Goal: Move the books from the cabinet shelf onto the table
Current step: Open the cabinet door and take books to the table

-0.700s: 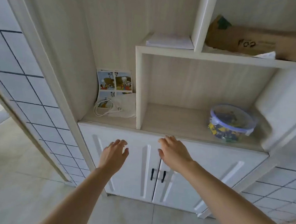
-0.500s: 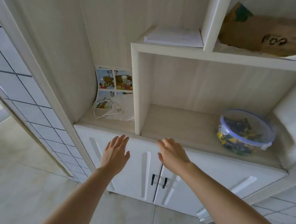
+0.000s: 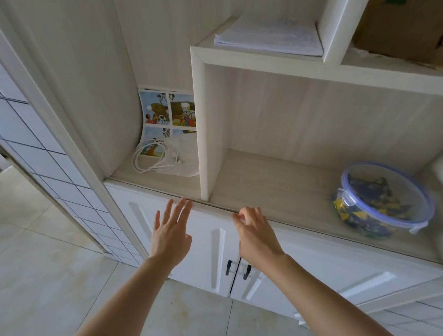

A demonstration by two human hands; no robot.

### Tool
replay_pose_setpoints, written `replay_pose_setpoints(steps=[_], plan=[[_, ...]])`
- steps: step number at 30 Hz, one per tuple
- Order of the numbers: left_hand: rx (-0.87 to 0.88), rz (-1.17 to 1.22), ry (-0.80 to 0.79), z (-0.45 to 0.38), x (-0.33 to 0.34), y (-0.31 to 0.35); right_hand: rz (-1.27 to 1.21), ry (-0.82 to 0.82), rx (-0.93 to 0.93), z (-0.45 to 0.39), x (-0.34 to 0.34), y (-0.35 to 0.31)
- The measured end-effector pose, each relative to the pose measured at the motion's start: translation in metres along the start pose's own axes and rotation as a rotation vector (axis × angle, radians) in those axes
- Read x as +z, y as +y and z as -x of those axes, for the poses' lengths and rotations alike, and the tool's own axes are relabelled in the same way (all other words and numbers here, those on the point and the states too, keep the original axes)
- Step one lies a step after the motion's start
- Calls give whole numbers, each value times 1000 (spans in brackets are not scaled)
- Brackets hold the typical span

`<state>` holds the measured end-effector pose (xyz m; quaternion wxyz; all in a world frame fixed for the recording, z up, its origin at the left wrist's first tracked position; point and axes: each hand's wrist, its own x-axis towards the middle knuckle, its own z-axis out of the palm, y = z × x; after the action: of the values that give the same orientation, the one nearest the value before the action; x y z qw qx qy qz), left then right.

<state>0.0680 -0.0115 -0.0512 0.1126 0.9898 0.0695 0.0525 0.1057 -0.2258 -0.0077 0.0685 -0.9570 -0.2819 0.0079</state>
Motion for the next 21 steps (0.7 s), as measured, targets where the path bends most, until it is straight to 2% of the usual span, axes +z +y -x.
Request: replay_pose_setpoints(steps=[8, 13, 15, 18, 21], plan=[[25, 39, 52, 15, 5, -8, -219, -115, 60, 13, 1, -3], [-29, 226, 156, 35, 0, -10, -379, -145, 89, 14, -12, -15], [-145, 438, 212, 41, -6, -2, -482, -213, 149, 11, -11, -19], [-421, 832, 329, 50, -13, 12, -665, -381, 224, 8, -6, -30], [-561, 996, 349, 57, -7, 21, -791, -513, 192, 14, 10, -47]])
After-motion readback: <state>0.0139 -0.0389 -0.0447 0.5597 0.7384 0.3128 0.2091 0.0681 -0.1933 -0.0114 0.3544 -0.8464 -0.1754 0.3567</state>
